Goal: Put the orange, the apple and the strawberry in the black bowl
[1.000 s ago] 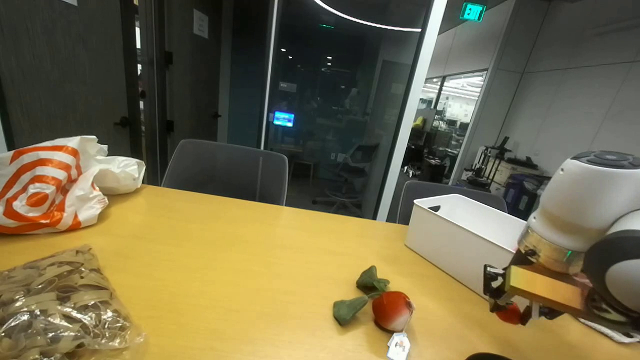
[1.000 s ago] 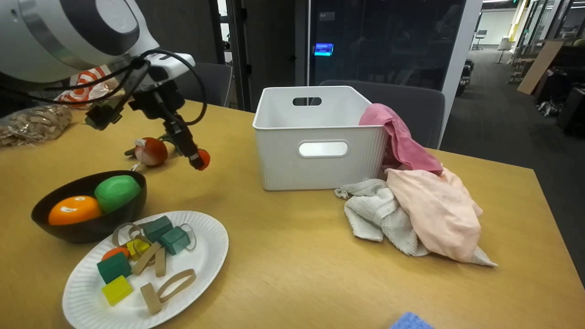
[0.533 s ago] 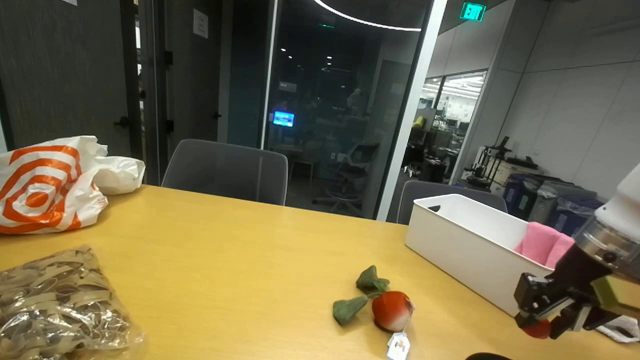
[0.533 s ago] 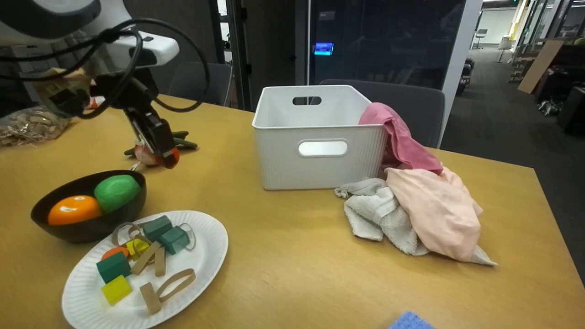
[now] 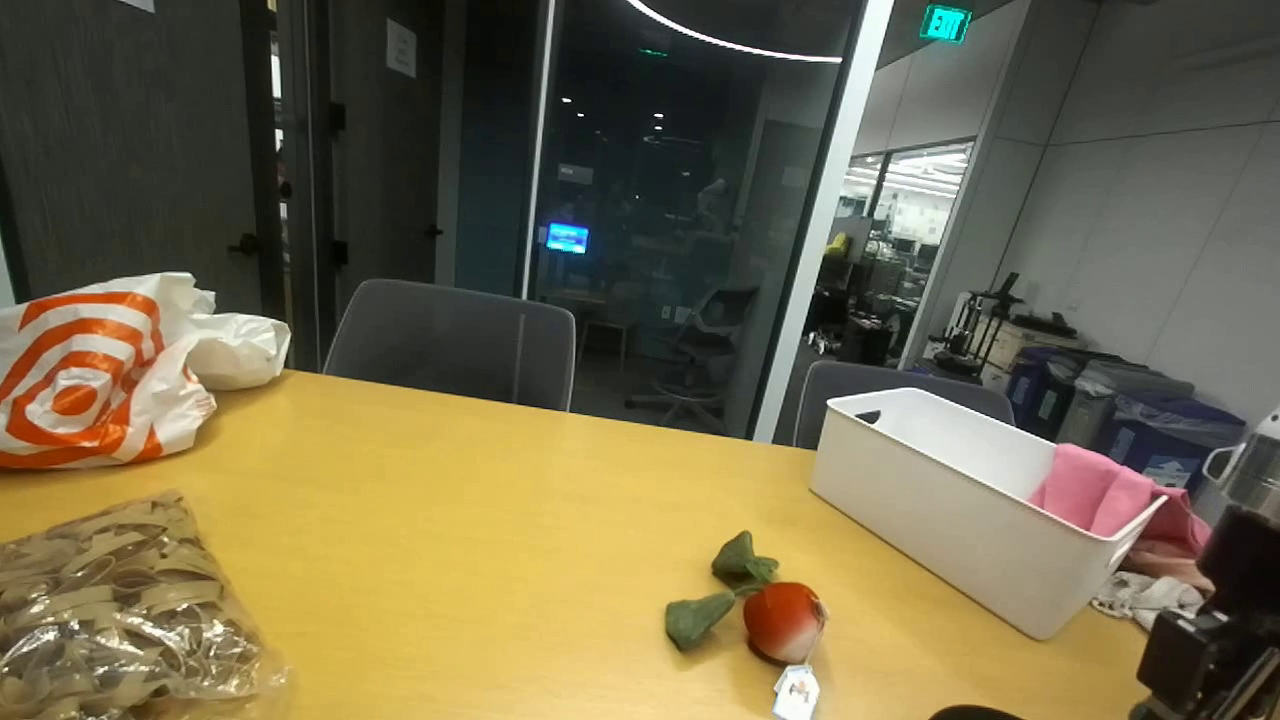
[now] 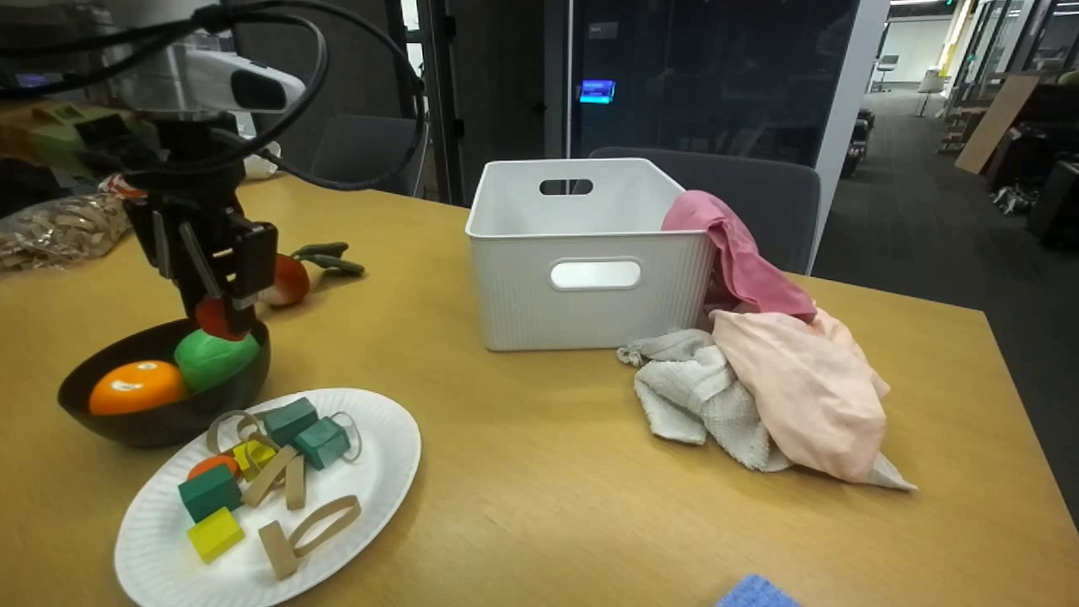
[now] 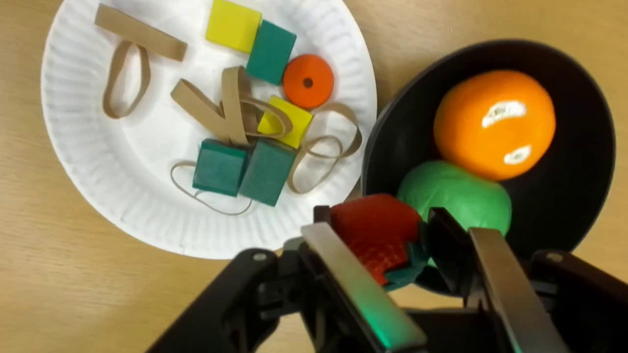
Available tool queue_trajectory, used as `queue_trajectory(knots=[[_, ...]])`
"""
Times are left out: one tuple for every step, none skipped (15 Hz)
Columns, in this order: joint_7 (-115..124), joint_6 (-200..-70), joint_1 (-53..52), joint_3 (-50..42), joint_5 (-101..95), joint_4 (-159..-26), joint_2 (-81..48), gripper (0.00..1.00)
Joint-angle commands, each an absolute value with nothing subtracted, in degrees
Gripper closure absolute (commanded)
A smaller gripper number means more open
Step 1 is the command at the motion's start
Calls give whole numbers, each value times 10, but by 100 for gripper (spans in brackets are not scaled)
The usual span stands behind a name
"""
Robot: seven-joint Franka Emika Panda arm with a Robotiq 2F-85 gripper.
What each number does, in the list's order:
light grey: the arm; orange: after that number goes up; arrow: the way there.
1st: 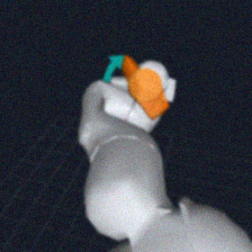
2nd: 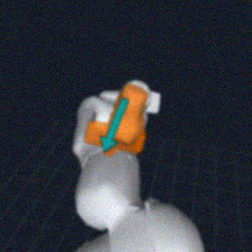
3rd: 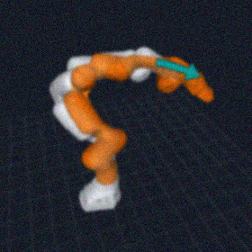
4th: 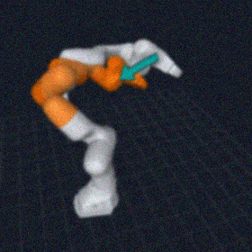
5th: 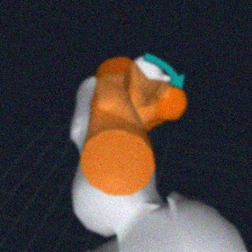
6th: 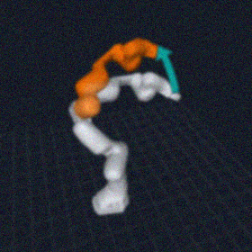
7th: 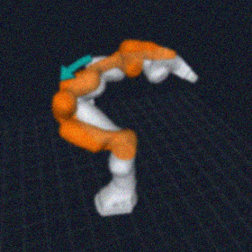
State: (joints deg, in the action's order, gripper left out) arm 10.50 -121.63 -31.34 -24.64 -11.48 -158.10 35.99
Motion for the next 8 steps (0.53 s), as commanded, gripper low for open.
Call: queue_trajectory(knots=[[42, -1198, -357, -245, -110, -1582, 351, 73], [31, -1202, -369, -244, -110, -1583, 344, 73], [16, -1208, -384, -246, -106, -1585, 337, 73], [5, -1213, -398, -248, -103, -1585, 332, 73], [-56, -1223, -321, -161, -39, -1586, 307, 73], [-74, -1224, -323, -152, -22, -1585, 301, 73], [-95, -1226, -310, -131, -2, -1582, 289, 73], [-106, -1227, -294, -108, 14, -1579, 275, 65]])
